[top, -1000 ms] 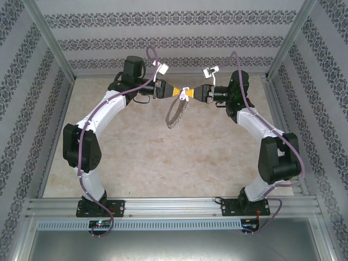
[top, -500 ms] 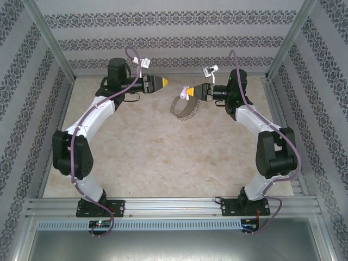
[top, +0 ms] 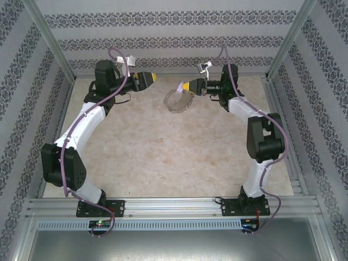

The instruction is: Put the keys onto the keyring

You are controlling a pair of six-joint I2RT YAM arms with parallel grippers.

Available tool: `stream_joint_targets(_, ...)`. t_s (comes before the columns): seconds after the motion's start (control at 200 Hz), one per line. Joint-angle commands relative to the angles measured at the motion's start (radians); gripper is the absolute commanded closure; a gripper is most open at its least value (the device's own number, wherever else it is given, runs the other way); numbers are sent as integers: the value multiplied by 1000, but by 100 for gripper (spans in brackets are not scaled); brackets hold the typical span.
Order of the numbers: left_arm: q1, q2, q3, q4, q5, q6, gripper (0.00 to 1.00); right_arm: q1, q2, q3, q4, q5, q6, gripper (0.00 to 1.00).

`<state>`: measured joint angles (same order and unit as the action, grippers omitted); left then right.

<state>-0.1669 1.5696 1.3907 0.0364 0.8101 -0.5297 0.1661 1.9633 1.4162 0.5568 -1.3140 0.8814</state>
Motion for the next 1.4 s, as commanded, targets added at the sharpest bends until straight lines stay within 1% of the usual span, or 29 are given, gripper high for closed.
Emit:
stream_joint_targets(0.0,18,-44,-16,2,-23,0,37,12,78,100,37,7,41,100)
stream_joint_targets(0.29,29,-43,-24,5,-26,-16,37,62,329,403,32,6,131,100)
stream_joint_targets(0.385,29,-50,-31,9,-25,-21,37,80,377,439,39,10,144,100)
stream_joint_targets(0.53,30,-58,-51,26,-25,-34,37,106,368,342,51,27,104,100)
stream_joint_targets(0.749,30,-58,-74,59,-22,-62,36,157,280,114,74,87,24,100)
stream_joint_targets(0.929,30,-62,-90,78,-18,-78,36,200,223,-6,79,124,-17,100)
stream_joint_targets(1.144,29,-74,-109,89,-18,-85,36,216,185,-39,75,139,-26,100)
stream_joint_targets(1.394,29,-76,-108,77,-4,-73,36,214,189,-61,75,122,-20,100)
